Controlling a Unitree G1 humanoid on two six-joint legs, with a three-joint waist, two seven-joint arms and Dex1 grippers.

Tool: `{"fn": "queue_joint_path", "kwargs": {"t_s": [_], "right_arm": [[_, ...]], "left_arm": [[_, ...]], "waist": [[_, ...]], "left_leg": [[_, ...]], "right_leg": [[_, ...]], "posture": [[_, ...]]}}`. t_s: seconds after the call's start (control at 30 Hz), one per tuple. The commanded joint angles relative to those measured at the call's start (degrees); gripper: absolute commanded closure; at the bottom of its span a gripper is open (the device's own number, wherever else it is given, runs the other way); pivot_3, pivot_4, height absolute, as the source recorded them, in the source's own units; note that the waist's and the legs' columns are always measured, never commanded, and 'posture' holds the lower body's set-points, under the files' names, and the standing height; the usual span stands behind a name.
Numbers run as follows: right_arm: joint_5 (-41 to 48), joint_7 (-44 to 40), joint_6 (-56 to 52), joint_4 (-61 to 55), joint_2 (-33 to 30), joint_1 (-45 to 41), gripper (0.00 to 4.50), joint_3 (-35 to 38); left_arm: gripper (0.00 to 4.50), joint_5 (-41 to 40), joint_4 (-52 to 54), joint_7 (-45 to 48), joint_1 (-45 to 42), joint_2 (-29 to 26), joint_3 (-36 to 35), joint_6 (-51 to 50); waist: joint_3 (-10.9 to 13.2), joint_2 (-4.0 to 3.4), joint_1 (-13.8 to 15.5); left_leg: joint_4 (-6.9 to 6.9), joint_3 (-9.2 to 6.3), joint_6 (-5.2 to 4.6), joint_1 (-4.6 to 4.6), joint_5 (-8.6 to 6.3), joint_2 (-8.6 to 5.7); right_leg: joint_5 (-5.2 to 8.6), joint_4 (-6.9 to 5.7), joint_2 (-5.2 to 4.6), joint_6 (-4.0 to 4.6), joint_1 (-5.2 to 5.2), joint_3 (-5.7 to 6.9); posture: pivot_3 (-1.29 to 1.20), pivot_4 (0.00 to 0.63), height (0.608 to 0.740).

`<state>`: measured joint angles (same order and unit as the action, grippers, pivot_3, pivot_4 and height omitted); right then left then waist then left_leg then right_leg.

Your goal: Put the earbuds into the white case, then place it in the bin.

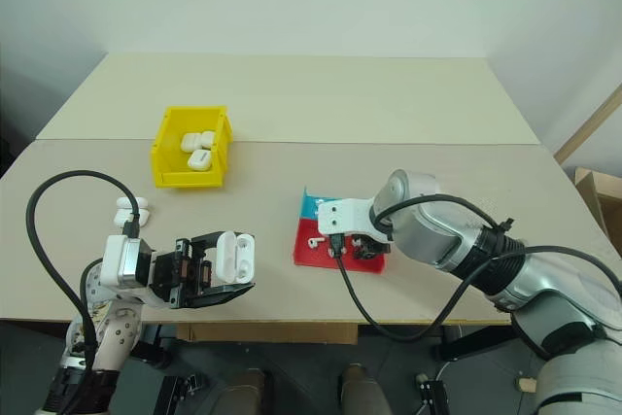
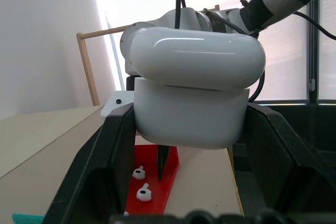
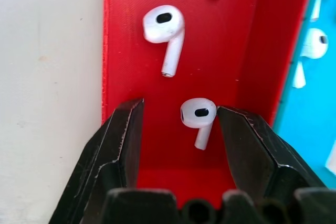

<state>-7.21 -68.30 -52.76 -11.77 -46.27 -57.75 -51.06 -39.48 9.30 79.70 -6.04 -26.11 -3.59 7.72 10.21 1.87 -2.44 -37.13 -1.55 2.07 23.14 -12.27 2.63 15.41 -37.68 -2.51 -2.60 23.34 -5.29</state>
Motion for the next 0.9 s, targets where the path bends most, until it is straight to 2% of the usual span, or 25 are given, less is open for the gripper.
{"fn": "queue_joint_path", "kwargs": {"t_s": [0.03,0.07,0.13,0.23,0.7,0.83,0.9], "right_arm": [[-2.02,-0.44,1.55,0.58,0.28,-0.11,1.76,1.64],[-2.30,-0.59,1.76,0.84,0.42,-0.05,1.76,1.75],[-2.75,-0.94,2.11,1.31,0.61,0.02,2.14,1.89],[-3.39,-1.14,2.61,1.76,0.64,0.12,2.98,2.03],[-5.21,-2.79,3.94,1.64,0.62,1.01,2.98,3.10],[-5.76,-3.19,4.09,1.36,0.64,1.38,3.81,3.29],[-5.97,-3.48,4.25,1.02,0.70,1.59,3.84,3.70]], "left_arm": [[1.72,0.27,2.17,-0.40,0.29,-0.35,-0.83,1.29],[1.72,0.36,2.22,-0.50,0.34,-0.34,-0.80,1.34],[1.72,0.47,2.26,-0.57,0.44,-0.36,-0.82,1.43],[1.72,0.50,2.23,-0.38,0.56,-0.49,-0.93,1.49],[1.72,1.07,1.61,-0.30,0.25,-0.29,-0.80,1.76],[1.72,0.90,1.68,-0.40,0.16,-0.21,-0.82,1.84],[1.72,0.76,1.76,-0.45,0.10,-0.31,-0.75,1.77]], "waist": [[0.00,0.00,0.00],[0.00,0.00,0.00],[0.00,0.00,-0.02],[0.00,0.00,-0.01],[0.00,0.00,-0.01],[0.00,0.00,-0.01],[0.00,0.00,-0.01]], "left_leg": [[0.00,0.00,0.00,0.00,0.00,0.00],[0.00,0.00,0.00,-0.01,0.00,0.00],[0.00,0.00,0.00,-0.02,0.00,0.00],[0.00,0.00,0.00,-0.03,0.00,0.00],[0.00,-0.01,0.00,-0.02,0.00,0.00],[0.00,-0.01,0.00,-0.02,0.00,0.00],[0.00,-0.01,0.00,-0.02,0.00,0.00]], "right_leg": [[0.00,-0.01,0.00,0.00,0.00,0.00],[0.00,-0.01,0.00,0.00,0.00,0.00],[0.00,-0.01,0.01,0.00,-0.01,0.00],[0.00,-0.01,0.01,0.00,-0.02,0.00],[0.00,0.00,0.00,0.00,-0.02,0.01],[0.00,0.00,0.00,0.00,-0.02,0.01],[0.00,0.00,0.00,0.00,-0.02,0.01]], "posture": [[0.00,0.150,0.740],[0.00,0.150,0.740],[0.00,0.150,0.740],[0.00,0.150,0.740],[0.00,0.150,0.740],[0.00,0.150,0.740],[0.00,0.150,0.740]]}}
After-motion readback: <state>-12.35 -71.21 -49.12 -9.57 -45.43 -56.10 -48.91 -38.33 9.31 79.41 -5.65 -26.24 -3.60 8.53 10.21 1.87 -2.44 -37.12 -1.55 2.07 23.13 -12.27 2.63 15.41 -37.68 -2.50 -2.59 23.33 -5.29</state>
